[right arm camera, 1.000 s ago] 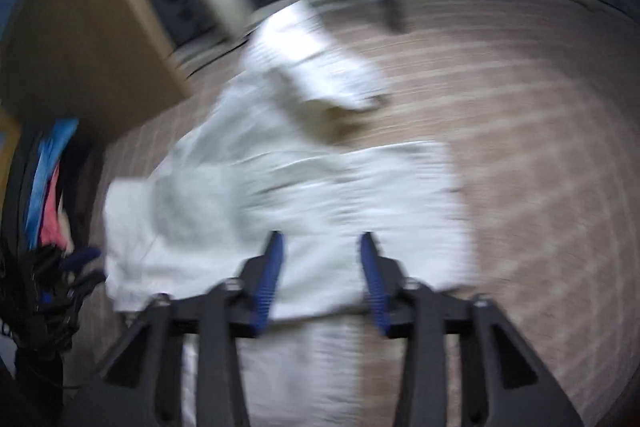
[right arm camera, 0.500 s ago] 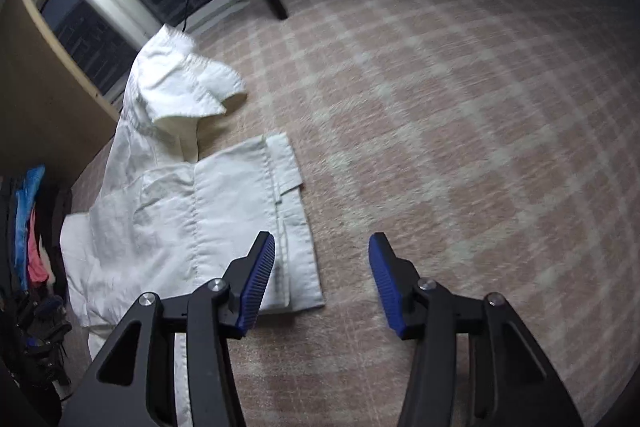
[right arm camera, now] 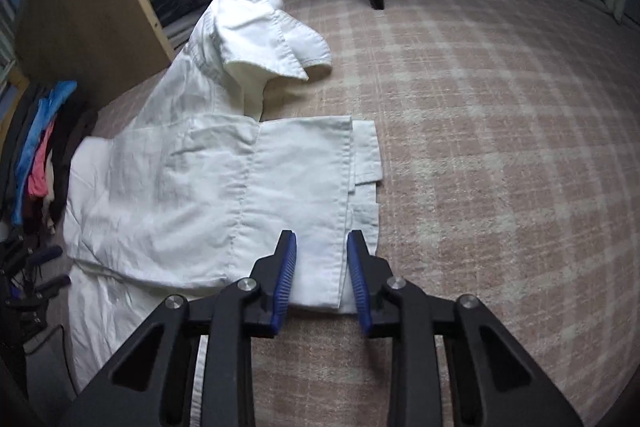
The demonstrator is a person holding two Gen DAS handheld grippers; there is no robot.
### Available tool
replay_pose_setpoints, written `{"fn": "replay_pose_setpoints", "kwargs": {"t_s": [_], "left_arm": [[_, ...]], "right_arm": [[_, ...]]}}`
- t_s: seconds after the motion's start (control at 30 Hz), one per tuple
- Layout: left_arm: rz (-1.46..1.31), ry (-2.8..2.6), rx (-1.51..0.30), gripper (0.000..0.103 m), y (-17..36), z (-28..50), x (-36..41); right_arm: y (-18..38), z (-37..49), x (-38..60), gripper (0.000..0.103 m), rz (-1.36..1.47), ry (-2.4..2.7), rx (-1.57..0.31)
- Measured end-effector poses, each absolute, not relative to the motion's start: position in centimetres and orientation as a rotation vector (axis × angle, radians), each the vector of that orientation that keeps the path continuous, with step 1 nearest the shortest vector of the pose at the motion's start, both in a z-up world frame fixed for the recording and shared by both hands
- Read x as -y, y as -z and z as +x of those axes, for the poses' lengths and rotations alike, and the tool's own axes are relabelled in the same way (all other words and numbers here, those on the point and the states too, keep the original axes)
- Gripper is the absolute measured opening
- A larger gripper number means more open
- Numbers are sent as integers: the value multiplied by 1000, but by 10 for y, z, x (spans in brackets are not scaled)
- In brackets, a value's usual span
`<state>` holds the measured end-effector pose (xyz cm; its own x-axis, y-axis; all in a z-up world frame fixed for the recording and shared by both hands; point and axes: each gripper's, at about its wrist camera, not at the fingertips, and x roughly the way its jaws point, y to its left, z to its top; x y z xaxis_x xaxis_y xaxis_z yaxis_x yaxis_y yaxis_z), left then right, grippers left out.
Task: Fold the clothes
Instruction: 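Move the open right gripper to the folded shirt edge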
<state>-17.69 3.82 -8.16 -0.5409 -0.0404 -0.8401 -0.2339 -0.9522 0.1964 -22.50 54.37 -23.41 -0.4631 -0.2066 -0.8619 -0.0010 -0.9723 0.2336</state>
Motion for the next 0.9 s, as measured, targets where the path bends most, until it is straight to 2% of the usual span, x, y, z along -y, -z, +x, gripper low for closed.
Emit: {"fn": "replay_pose_setpoints", "kwargs": {"t_s": [0.13,0.17,0.23,0.27,0.3,0.33,0.47,0.63,0.7,0.73,0.83,0.9], "left_arm": [[-1434,-2675,-417,29,75,-178,-40],[-1426,-2688,-407,29,72,-179,-39],[-1415,-2712,-391,30,68,-182,-39],[-1415,-2721,-388,30,67,-185,-39],[-1418,-2727,-385,30,66,-187,-39],[-1422,-2732,-383,30,66,-189,-39],[-1423,-2742,-402,30,64,-193,-43],[-1427,-2726,-418,31,65,-199,-50],[-1434,-2715,-423,31,67,-201,-53],[-1437,-2709,-428,31,68,-202,-54],[-1443,-2690,-440,32,72,-204,-59],[-1445,-2680,-445,32,73,-205,-61]], "right_arm": [[233,-226,-540,27,1594,2545,260],[233,-228,-540,30,1603,2532,267],[233,-229,-532,31,1600,2534,170],[234,-230,-529,26,1602,2541,128],[235,-232,-525,9,1604,2547,86],[236,-234,-522,5,1606,2553,44],[220,-230,-546,1,1562,2593,161],[228,-231,-574,2,1619,2516,338],[228,-231,-575,12,1623,2496,409],[226,-231,-572,14,1599,2479,430],[229,-232,-554,16,1614,2447,357],[233,-234,-543,24,1632,2435,284]]}}
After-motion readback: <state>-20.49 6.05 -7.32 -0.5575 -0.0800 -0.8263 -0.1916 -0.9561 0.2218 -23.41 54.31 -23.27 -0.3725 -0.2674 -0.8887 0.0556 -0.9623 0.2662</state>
